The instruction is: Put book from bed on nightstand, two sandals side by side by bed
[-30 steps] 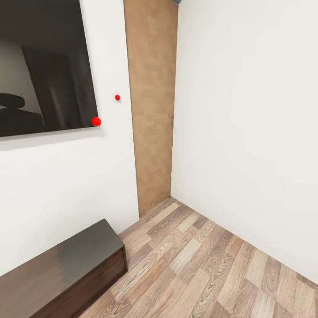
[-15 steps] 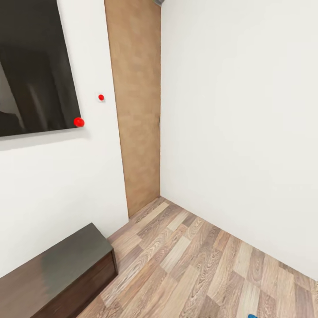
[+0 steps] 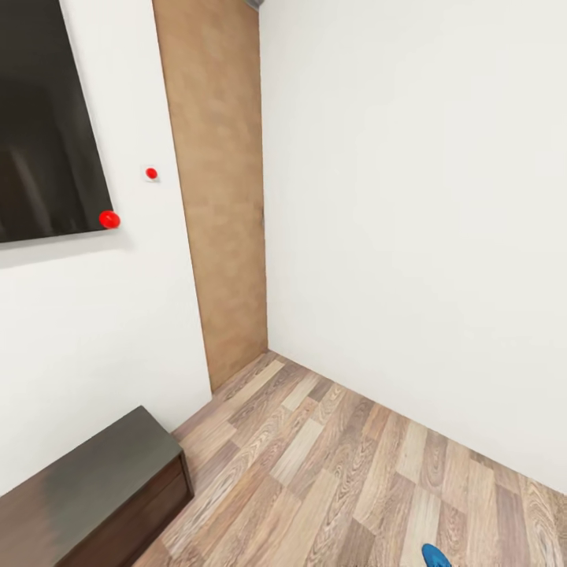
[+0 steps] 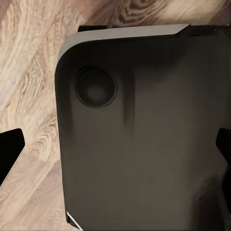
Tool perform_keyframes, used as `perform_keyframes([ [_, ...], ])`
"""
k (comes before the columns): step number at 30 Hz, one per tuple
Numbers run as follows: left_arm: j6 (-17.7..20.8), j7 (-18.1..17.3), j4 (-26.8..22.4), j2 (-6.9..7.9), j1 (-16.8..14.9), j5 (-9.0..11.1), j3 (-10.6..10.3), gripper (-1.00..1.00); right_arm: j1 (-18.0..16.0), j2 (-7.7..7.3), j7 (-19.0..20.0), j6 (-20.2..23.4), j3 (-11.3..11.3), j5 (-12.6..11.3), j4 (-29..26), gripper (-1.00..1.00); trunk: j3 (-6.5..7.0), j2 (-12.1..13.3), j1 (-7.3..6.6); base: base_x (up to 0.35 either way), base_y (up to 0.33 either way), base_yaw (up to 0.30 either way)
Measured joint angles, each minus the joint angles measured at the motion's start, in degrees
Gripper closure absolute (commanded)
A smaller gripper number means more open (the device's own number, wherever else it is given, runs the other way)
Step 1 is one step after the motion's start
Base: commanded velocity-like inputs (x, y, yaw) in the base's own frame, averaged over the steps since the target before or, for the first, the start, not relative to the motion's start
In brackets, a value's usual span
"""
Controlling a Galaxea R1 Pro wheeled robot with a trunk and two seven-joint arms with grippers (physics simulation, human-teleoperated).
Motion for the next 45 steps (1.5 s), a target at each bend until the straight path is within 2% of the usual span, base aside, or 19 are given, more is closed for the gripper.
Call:
perform_keyframes([
  [7, -1.50, 0.00, 0.00, 0.16, 0.00, -0.08, 0.00, -1.00, 0.01, 0.03, -0.01, -0.01, 0.01, 0.00, 0.00, -1.00, 0.00, 0.00, -0.01, 0.043, 0.041, -0.174],
  [45, -1.67, 0.00, 0.00, 0.18, 0.00, -0.09, 0.00, -1.00, 0.00, -0.01, 0.00, -0.01, 0.00, 0.00, 0.00, -1.00, 0.00, 0.00, 0.00, 0.011, 0.010, -0.173],
])
